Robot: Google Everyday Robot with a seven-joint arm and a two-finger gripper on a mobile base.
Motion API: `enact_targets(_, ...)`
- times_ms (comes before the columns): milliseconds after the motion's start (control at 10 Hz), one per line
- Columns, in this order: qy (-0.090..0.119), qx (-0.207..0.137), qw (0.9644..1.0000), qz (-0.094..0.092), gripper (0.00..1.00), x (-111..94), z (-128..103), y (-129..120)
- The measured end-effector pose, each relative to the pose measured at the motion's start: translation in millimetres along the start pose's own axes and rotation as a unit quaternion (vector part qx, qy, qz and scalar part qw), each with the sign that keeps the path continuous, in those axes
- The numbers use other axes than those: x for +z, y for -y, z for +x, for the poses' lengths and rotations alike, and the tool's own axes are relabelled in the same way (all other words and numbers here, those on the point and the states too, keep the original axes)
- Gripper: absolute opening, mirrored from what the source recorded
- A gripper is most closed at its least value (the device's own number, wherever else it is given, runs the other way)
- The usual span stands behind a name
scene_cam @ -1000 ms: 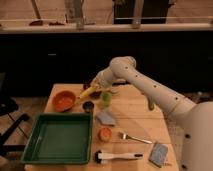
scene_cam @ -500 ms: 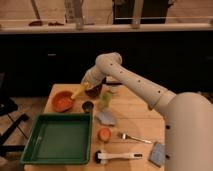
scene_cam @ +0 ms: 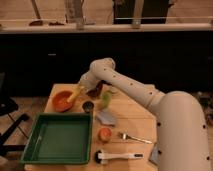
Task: Place banana in red bowl
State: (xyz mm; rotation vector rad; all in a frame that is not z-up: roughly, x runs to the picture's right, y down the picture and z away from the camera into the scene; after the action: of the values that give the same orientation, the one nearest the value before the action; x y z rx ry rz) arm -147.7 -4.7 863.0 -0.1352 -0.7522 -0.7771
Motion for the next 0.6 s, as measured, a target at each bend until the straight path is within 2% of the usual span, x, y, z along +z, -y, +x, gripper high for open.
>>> enact_targets(600, 0.016, -0.007, 0.9995, 0.025, 0.0, 22.2, -8.9, 13.0)
